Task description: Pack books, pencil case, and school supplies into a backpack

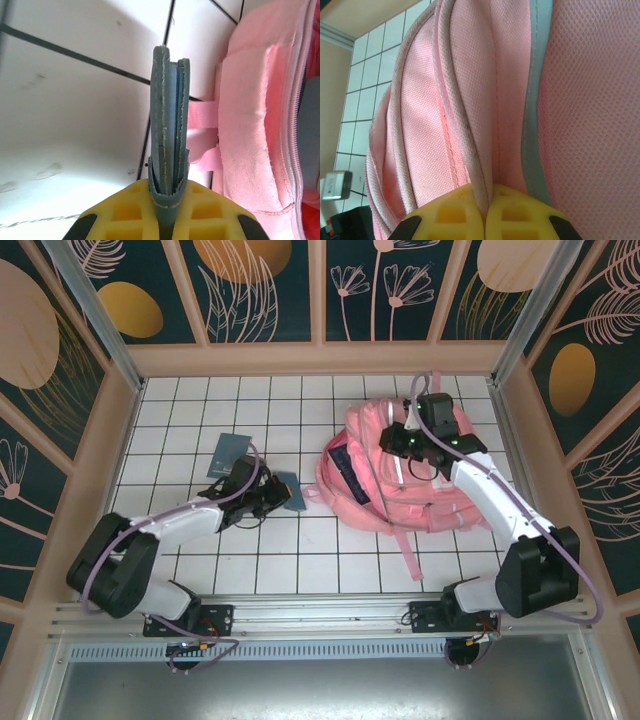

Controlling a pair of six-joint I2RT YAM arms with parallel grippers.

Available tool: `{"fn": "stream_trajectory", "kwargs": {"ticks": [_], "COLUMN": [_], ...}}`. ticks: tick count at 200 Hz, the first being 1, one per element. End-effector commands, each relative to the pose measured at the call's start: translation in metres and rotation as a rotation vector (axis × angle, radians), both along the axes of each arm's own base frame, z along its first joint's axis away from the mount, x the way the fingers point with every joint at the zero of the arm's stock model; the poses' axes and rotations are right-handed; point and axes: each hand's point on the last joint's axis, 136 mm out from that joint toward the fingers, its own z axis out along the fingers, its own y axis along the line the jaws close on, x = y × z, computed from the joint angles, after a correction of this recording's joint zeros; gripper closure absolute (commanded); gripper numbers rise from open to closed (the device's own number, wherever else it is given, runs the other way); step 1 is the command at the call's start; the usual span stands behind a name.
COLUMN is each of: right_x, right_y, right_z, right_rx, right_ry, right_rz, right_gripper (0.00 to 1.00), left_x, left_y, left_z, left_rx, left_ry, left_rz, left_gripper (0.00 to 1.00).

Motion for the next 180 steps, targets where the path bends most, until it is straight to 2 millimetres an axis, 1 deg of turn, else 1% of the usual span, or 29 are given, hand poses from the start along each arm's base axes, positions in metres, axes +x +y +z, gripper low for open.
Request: {"fn": "stream_trajectory", "kwargs": {"ticks": [1, 15, 27, 35, 42, 55, 64, 88, 112, 118, 121, 124, 126, 137, 158, 163, 165, 168, 173, 180], "right_x": [0.002, 0.002, 0.001, -0.001, -0.003, -0.005, -0.006, -0.012, -0.016, -0.016, -0.016, -0.016, -0.016, -0.016, -0.016, -0.016, -0.016, -0.016, -0.016, -0.016], "right_y": [-0.004, -0.005, -0.002, 0.001, 0.005, 0.005, 0.005, 0.008, 0.011, 0.011, 0.011, 0.010, 0.010, 0.009, 0.006, 0.005, 0.005, 0.005, 0.004, 0.004], "right_z": [0.038, 0.042, 0.047, 0.052, 0.057, 0.064, 0.067, 0.080, 0.086, 0.086, 0.086, 0.086, 0.086, 0.087, 0.088, 0.088, 0.088, 0.088, 0.088, 0.088], "right_rx": [0.016, 0.027, 0.055, 0.104, 0.152, 0.219, 0.248, 0.322, 0.359, 0.360, 0.359, 0.360, 0.361, 0.368, 0.378, 0.379, 0.379, 0.379, 0.380, 0.381], "right_ry": [-0.093, -0.100, -0.105, -0.105, -0.108, -0.109, -0.113, -0.137, -0.149, -0.149, -0.150, -0.151, -0.150, -0.153, -0.148, -0.146, -0.146, -0.145, -0.143, -0.144], "right_rz": [0.018, 0.024, 0.040, 0.068, 0.095, 0.117, 0.129, 0.174, 0.212, 0.212, 0.210, 0.210, 0.209, 0.203, 0.192, 0.189, 0.188, 0.186, 0.183, 0.182], "right_gripper": [1.00, 1.00, 1.00, 1.00, 1.00, 1.00, 1.00, 1.00, 1.00, 1.00, 1.00, 1.00, 1.00, 1.00, 1.00, 1.00, 1.00, 1.00, 1.00, 1.00], "left_x": [0.006, 0.009, 0.012, 0.013, 0.014, 0.012, 0.013, 0.018, 0.018, 0.020, 0.021, 0.020, 0.022, 0.023, 0.028, 0.029, 0.031, 0.032, 0.032, 0.032], "left_y": [0.029, 0.036, 0.028, 0.018, 0.005, -0.020, -0.031, -0.052, -0.092, -0.100, -0.105, -0.108, -0.113, -0.132, -0.163, -0.167, -0.170, -0.172, -0.176, -0.182], "left_z": [0.024, 0.038, 0.052, 0.062, 0.074, 0.098, 0.113, 0.141, 0.164, 0.164, 0.161, 0.154, 0.160, 0.155, 0.137, 0.137, 0.127, 0.123, 0.118, 0.118], "left_rx": [0.154, 0.186, 0.162, 0.122, 0.064, -0.060, -0.119, -0.215, -0.387, -0.396, -0.396, -0.389, -0.394, -0.396, -0.389, -0.385, -0.376, -0.372, -0.377, -0.402], "left_ry": [-0.072, -0.101, -0.135, -0.156, -0.186, -0.253, -0.287, -0.339, -0.351, -0.345, -0.332, -0.313, -0.323, -0.301, -0.244, -0.241, -0.222, -0.212, -0.198, -0.194], "left_rz": [0.049, 0.065, 0.028, -0.011, -0.059, -0.156, -0.194, -0.267, -0.403, -0.423, -0.432, -0.441, -0.451, -0.498, -0.534, -0.535, -0.533, -0.532, -0.532, -0.539], "left_gripper": [1.00, 1.00, 1.00, 1.00, 1.00, 1.00, 1.00, 1.00, 1.00, 1.00, 1.00, 1.00, 1.00, 1.00, 1.00, 1.00, 1.00, 1.00, 1.00, 1.00]}}
